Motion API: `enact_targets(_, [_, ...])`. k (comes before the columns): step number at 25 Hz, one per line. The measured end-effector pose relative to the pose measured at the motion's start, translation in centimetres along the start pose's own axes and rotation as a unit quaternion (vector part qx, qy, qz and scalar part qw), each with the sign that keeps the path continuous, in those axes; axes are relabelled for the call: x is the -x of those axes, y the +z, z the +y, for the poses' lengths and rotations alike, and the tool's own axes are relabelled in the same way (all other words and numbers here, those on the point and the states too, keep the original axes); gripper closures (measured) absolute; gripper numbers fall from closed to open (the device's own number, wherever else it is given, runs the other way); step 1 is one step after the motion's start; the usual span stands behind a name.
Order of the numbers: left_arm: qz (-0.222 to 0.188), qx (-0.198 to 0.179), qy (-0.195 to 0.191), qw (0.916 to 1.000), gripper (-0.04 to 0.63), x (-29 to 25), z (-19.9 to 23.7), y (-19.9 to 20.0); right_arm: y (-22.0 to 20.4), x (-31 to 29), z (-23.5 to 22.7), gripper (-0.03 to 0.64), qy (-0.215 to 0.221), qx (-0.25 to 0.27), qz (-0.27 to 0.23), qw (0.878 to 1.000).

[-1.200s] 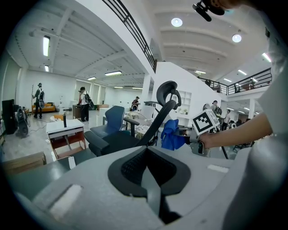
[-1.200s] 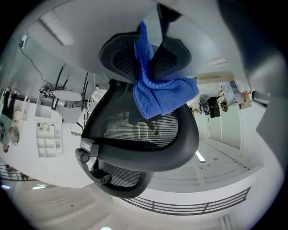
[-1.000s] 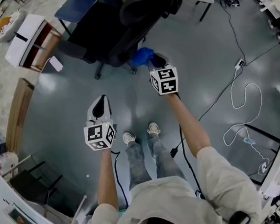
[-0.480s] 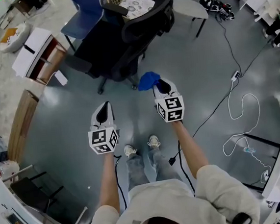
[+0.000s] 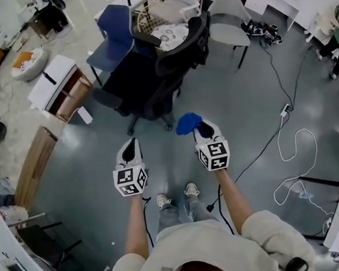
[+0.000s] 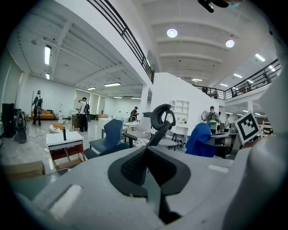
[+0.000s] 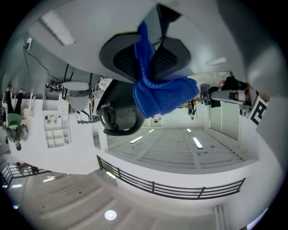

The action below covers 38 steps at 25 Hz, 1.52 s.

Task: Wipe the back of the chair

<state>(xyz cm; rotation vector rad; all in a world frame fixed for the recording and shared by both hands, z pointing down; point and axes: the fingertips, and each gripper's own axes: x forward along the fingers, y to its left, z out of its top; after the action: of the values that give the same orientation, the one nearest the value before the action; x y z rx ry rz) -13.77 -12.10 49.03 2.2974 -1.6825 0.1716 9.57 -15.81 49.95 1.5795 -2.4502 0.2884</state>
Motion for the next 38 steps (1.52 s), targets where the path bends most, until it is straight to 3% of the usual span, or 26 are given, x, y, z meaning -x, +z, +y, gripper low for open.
enact_targets(17, [-0.032,-0.024,0.022,0.999,0.591,3.1,2.5,4.9,7.1,3.0,-0.6,0.549,-0.022,0.009,-0.045,0.999])
enact_targets(22, [-0.034,-0.013,0.023,0.9991,0.591,3.6,3.1,4.6,7.3,3.1,0.1,0.549,-0.026,0.003,-0.048,0.999])
enact_targets(38, [-0.034,-0.024,0.007,0.9991,0.591,2.8,4.0,5.2,7.1,2.7,0.6,0.549,-0.048,0.003,-0.044,0.998])
